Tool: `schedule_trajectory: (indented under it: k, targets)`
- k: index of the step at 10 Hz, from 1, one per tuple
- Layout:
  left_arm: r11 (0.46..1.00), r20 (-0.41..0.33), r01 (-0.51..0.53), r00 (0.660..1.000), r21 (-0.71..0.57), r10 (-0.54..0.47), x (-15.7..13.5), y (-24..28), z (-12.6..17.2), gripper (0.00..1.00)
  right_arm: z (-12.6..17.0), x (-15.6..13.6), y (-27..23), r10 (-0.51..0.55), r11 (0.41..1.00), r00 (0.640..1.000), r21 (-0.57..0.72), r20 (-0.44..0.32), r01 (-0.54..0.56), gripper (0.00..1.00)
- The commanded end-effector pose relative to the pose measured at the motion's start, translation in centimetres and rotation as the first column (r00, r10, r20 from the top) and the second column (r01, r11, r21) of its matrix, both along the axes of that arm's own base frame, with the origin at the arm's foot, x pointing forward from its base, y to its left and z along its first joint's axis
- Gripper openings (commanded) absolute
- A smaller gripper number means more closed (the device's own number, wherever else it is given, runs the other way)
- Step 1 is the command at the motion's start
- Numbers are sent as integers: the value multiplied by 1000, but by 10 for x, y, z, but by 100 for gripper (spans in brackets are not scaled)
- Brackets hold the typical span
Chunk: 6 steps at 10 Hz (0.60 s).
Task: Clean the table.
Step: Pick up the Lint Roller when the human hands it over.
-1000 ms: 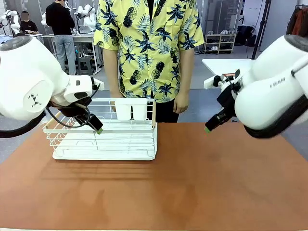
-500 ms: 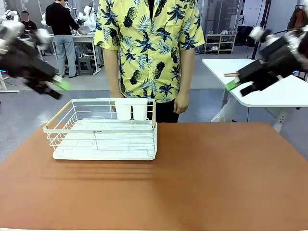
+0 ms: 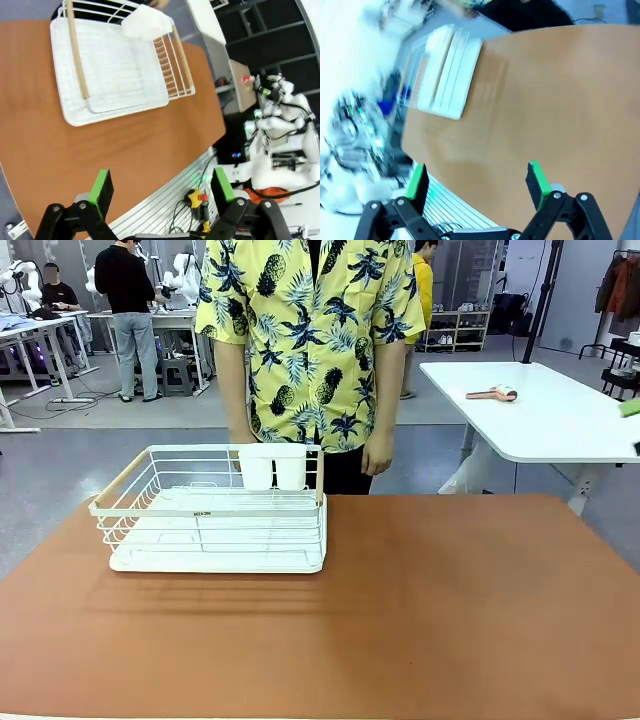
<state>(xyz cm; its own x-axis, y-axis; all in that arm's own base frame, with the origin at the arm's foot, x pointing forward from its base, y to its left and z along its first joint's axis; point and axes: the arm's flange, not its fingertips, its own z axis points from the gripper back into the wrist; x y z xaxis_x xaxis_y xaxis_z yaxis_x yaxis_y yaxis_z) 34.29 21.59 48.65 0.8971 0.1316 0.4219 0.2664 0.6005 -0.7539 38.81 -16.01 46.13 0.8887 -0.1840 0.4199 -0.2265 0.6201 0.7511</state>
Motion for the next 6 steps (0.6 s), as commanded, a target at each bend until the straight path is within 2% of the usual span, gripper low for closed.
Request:
schedule_trajectory:
  k: [1, 2, 4, 6]
  targets:
    - [990, 48, -50, 997, -134, 57, -8, 24, 1, 100, -14, 0, -25, -53, 990, 998, 134, 14, 51, 100]
    - [975, 48, -112, 991, -190, 123, -14, 41, -8, 100, -15, -7, -30, -77, 983, 997, 171, 29, 70, 100]
    - [946, -108, -247, 967, -209, 229, -15, 58, -27, 100, -23, -8, -39, -98, 978, 995, 186, -9, 98, 100]
    - [942, -117, -278, 959, -187, 260, -12, 58, -24, 100, -27, -13, -36, -112, 976, 994, 186, -9, 112, 100]
